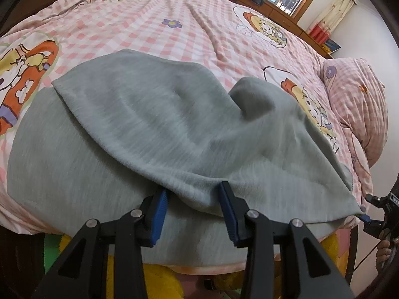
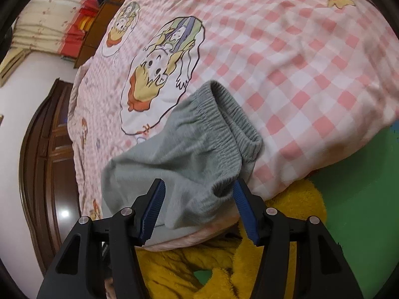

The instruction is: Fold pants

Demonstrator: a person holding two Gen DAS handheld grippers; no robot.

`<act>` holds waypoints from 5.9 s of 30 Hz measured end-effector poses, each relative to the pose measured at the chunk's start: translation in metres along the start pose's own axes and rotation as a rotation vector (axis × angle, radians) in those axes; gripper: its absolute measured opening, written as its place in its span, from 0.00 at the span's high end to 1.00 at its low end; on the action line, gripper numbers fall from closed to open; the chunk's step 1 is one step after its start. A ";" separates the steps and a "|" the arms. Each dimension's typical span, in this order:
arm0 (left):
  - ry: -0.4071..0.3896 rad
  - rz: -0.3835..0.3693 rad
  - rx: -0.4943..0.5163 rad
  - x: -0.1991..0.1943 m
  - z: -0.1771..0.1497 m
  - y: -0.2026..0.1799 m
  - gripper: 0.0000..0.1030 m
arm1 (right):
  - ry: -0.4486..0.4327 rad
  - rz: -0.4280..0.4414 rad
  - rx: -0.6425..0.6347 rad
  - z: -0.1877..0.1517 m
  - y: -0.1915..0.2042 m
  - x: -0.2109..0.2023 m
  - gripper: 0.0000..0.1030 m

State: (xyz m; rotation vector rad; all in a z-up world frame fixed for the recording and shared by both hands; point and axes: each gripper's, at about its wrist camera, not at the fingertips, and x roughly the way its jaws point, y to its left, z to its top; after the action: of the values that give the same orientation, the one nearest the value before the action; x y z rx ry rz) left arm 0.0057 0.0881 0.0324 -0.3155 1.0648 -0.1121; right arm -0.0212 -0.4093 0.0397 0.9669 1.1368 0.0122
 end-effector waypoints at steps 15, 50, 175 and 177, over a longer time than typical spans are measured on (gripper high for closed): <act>-0.059 -0.034 -0.057 -0.008 0.014 0.006 0.94 | 0.035 -0.121 -0.160 0.010 0.036 0.008 0.85; 0.047 0.101 -0.002 -0.010 -0.041 -0.005 0.94 | -0.099 -0.209 -0.373 0.014 -0.017 0.008 0.73; -0.319 0.313 -0.190 -0.084 0.001 0.115 0.95 | -0.032 -0.239 -0.589 -0.106 0.079 0.111 0.80; -0.289 0.333 -0.199 -0.078 -0.009 0.120 0.95 | -0.034 -0.245 -0.593 -0.107 0.080 0.112 0.80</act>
State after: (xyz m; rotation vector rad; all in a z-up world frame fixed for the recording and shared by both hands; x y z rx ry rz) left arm -0.0472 0.2195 0.0566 -0.3178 0.8283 0.3312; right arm -0.0151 -0.2400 -0.0008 0.2990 1.1225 0.1280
